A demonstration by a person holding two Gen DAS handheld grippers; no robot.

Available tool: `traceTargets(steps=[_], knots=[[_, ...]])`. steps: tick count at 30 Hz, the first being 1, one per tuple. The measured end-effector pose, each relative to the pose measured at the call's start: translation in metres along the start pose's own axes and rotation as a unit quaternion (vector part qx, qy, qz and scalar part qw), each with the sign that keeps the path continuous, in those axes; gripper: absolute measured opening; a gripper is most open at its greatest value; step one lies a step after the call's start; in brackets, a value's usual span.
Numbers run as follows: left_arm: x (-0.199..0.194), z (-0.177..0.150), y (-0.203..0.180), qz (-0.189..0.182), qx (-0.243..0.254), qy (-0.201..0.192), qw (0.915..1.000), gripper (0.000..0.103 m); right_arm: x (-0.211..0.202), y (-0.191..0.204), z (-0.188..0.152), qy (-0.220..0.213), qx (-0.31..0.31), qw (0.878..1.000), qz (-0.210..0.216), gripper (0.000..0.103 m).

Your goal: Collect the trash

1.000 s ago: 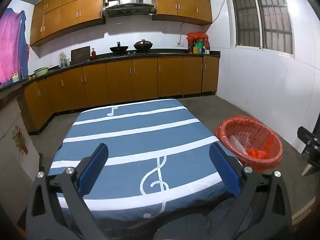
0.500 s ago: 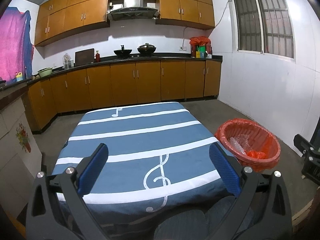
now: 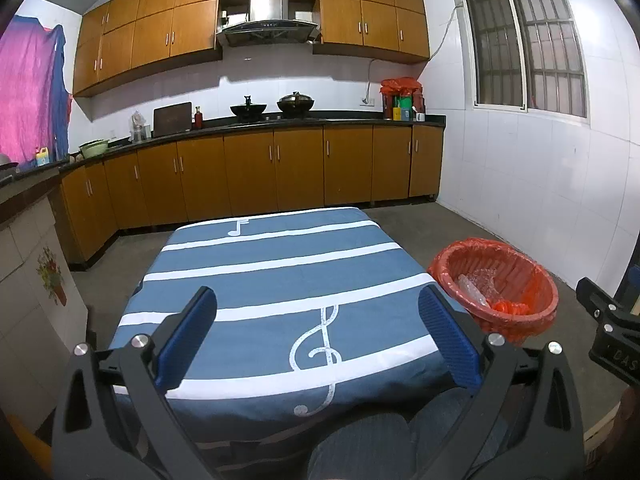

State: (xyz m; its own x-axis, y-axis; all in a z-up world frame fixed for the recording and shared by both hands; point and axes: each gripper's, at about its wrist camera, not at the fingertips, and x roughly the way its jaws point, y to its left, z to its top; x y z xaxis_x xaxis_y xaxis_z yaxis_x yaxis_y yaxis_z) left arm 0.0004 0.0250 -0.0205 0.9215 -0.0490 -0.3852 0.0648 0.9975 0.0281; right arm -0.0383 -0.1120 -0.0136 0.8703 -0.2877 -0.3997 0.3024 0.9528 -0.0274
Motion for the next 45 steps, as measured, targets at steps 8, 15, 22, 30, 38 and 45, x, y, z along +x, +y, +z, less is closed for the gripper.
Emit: traceTargets(steps=[8, 15, 22, 30, 38, 45], knots=[[-0.0041, -0.0006, -0.0002, -0.005, -0.002, -0.007, 1.0, 0.099, -0.0032, -0.0034, 0.0041, -0.008, 0.005, 1.0, 0.002, 0.1], [-0.0045, -0.0015, 0.0009, -0.006, -0.003, -0.007, 1.0, 0.099, -0.0036, -0.0045, 0.0019, -0.006, 0.007, 1.0, 0.002, 0.1], [-0.005, -0.0025, 0.0005, -0.005, -0.002, -0.006, 1.0, 0.099, -0.0018, -0.0062, 0.0033, -0.002, 0.008, 1.0, 0.002, 0.1], [-0.0048, -0.0018, 0.0001, -0.004, -0.002, -0.005, 1.0, 0.099, -0.0007, -0.0069, 0.0036, -0.002, 0.009, 1.0, 0.003, 0.1], [-0.0039, -0.0021, -0.0006, -0.003, -0.004, -0.005, 1.0, 0.099, -0.0004, -0.007, 0.0032, -0.001, 0.009, 1.0, 0.003, 0.1], [-0.0027, -0.0025, 0.0011, -0.002, -0.007, -0.004, 1.0, 0.099, -0.0007, -0.0073, 0.0027, 0.0, 0.009, 1.0, 0.003, 0.1]])
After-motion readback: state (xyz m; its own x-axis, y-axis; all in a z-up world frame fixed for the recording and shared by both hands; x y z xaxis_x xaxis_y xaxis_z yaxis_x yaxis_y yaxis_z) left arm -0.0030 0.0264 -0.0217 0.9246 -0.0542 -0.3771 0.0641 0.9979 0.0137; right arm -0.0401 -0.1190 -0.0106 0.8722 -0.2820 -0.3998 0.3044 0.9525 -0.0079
